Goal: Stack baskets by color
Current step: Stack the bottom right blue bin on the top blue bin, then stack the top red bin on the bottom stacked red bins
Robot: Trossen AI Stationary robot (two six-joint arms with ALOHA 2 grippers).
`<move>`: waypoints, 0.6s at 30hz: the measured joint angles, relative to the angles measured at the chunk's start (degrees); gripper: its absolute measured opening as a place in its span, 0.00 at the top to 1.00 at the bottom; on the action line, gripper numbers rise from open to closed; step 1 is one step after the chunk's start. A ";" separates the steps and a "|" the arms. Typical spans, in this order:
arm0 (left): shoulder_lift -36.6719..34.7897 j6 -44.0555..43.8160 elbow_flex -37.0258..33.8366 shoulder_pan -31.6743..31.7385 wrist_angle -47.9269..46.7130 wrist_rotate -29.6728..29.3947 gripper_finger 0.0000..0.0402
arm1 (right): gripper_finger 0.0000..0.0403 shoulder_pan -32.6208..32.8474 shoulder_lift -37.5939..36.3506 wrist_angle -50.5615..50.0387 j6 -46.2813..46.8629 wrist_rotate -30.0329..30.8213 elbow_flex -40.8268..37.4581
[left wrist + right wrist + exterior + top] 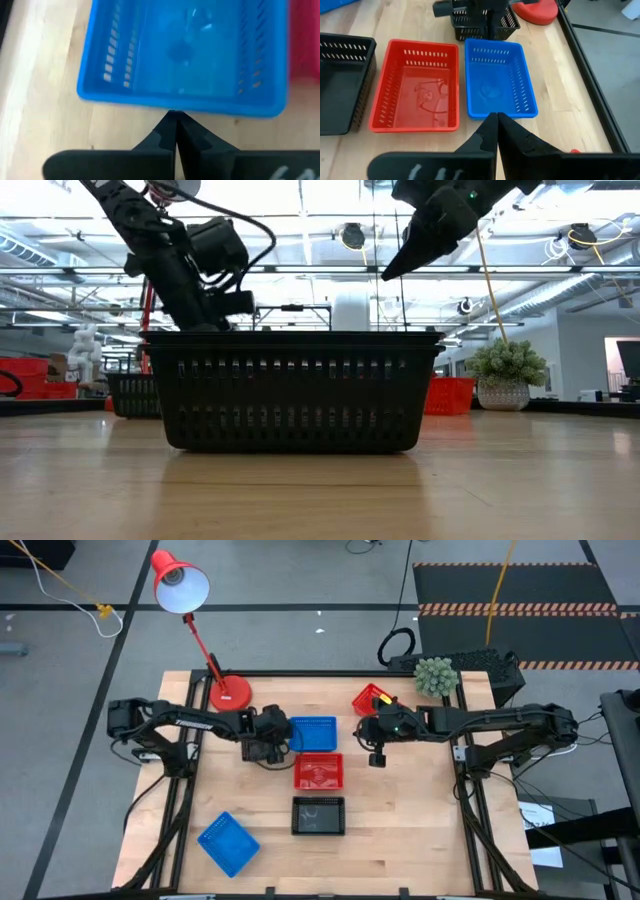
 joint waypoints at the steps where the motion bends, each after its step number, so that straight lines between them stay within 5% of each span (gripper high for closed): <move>1: -0.08 0.07 0.05 -0.03 0.85 0.48 0.97 | 1.00 0.02 0.02 -0.02 0.00 0.00 0.00; 12: -0.17 -0.54 0.17 -0.03 2.62 -1.33 0.97 | 1.00 0.02 0.02 0.16 0.03 -0.02 0.00; 18: -6.10 -2.31 0.78 -0.06 -3.28 -4.74 0.98 | 1.00 -0.06 0.02 -3.27 1.77 1.67 0.00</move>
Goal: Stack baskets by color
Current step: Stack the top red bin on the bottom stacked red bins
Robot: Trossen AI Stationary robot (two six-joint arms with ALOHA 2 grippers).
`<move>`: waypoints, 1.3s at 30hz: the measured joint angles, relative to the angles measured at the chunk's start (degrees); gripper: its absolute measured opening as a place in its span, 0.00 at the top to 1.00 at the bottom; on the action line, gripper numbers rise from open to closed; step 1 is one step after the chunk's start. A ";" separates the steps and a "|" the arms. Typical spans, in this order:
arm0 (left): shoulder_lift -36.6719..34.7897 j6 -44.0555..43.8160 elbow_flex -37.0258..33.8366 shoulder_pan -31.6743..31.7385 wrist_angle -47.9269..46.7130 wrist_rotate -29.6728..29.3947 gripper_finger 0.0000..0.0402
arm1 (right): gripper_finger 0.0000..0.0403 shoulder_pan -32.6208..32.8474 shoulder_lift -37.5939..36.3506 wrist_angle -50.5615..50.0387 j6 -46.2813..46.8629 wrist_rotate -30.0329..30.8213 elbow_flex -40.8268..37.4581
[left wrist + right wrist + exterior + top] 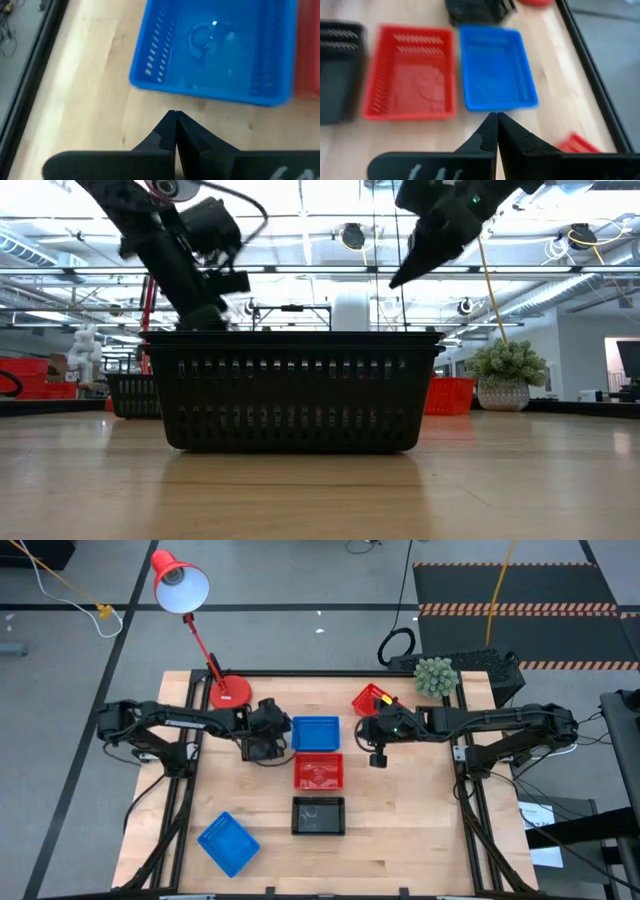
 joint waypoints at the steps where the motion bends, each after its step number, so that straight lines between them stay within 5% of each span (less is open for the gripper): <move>1: -1.57 -0.80 0.52 -0.21 -1.80 -0.02 0.98 | 1.00 -0.09 0.00 -1.14 0.44 1.53 -0.02; 6: -10.80 -3.54 2.28 -3.03 -5.57 -0.14 0.96 | 1.00 -1.63 0.06 -2.07 1.69 7.44 -3.11; 15: -21.34 -4.68 2.32 -9.49 -9.67 -0.04 0.97 | 0.99 -8.14 0.02 -1.42 4.55 6.97 -9.64; 29: -21.67 -4.57 2.32 -10.37 -9.76 0.00 0.99 | 0.67 -14.06 0.02 5.44 -2.44 5.42 -20.12; 39: -21.67 -4.68 2.32 -10.37 -9.83 0.02 0.94 | 0.68 -14.37 0.02 7.42 -4.76 5.34 -21.14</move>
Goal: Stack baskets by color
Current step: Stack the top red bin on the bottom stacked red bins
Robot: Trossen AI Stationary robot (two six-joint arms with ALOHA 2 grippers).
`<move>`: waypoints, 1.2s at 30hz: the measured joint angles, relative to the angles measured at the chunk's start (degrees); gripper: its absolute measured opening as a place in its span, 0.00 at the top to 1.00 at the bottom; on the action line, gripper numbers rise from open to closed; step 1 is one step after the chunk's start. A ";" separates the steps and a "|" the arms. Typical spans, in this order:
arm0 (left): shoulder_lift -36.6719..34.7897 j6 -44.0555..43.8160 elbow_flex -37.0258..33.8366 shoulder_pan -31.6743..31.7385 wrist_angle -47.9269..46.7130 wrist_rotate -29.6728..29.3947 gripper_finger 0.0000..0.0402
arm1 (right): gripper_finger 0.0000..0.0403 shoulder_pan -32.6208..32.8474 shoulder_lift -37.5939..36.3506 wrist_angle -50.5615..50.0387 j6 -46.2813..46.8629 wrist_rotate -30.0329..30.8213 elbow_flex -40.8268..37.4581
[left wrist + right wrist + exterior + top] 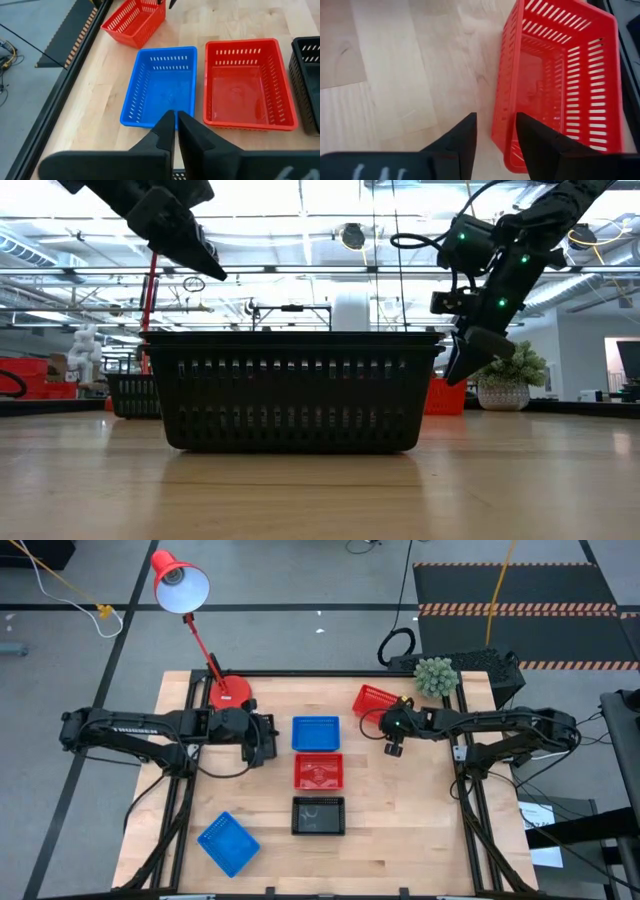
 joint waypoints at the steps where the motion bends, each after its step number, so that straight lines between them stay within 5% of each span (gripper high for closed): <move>1: 0.00 0.02 0.00 0.00 -0.11 0.00 0.94 | 0.68 0.00 0.00 0.00 0.00 0.07 0.00; 10: 0.00 -0.02 0.00 0.00 -0.39 0.00 0.96 | 0.72 -1.49 0.35 -0.49 1.40 0.16 0.00; 19: 0.00 -0.11 -0.02 0.00 -0.39 0.09 0.98 | 0.98 -1.76 0.65 -0.54 0.51 0.06 0.00; 28: 0.00 -2.49 -0.02 -0.34 -2.55 0.22 0.94 | 0.98 2.88 -3.22 -5.69 3.94 -0.04 4.09; 36: 0.02 -7.79 -0.07 -4.05 -3.94 0.22 0.99 | 0.98 13.33 -5.20 -8.86 8.05 1.92 10.80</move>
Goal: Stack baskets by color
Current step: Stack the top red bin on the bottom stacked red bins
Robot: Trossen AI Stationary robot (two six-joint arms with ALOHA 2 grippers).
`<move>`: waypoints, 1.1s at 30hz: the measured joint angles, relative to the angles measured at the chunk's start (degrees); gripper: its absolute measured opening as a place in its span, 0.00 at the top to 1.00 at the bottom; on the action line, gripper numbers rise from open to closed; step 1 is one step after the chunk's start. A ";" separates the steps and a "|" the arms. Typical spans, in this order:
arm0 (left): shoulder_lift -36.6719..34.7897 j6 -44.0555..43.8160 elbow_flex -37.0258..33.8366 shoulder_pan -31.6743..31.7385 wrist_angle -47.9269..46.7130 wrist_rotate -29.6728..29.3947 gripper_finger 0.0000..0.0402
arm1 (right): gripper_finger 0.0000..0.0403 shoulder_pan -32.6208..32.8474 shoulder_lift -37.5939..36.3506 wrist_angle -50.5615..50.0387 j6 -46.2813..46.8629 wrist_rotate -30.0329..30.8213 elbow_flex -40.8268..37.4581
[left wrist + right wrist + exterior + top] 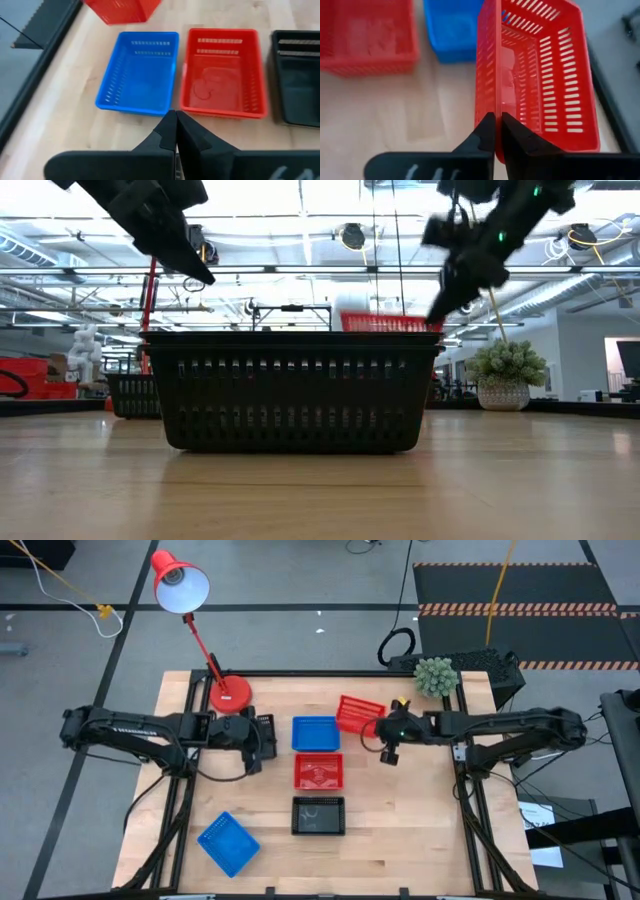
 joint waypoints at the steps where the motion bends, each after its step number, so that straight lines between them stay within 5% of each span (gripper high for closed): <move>1: 0.00 -0.72 0.00 -0.80 -0.21 -0.01 0.99 | 0.99 1.75 0.00 -0.28 0.30 1.36 1.00; 10: 0.00 -6.89 0.00 -7.17 -0.58 -4.55 0.96 | 0.99 19.09 0.51 -1.27 3.02 13.72 9.12; 18: 0.00 -8.34 0.00 -9.62 -0.58 -6.74 0.99 | 0.99 29.92 9.02 -3.08 1.32 22.61 19.68; 26: 0.01 -8.29 0.00 -9.68 -1.14 -7.33 0.95 | 0.99 32.63 20.18 -7.04 -2.39 25.76 29.86; 33: 0.02 -6.33 0.00 -9.32 -2.17 -7.63 0.99 | 0.99 31.23 25.57 -8.73 4.14 25.84 33.96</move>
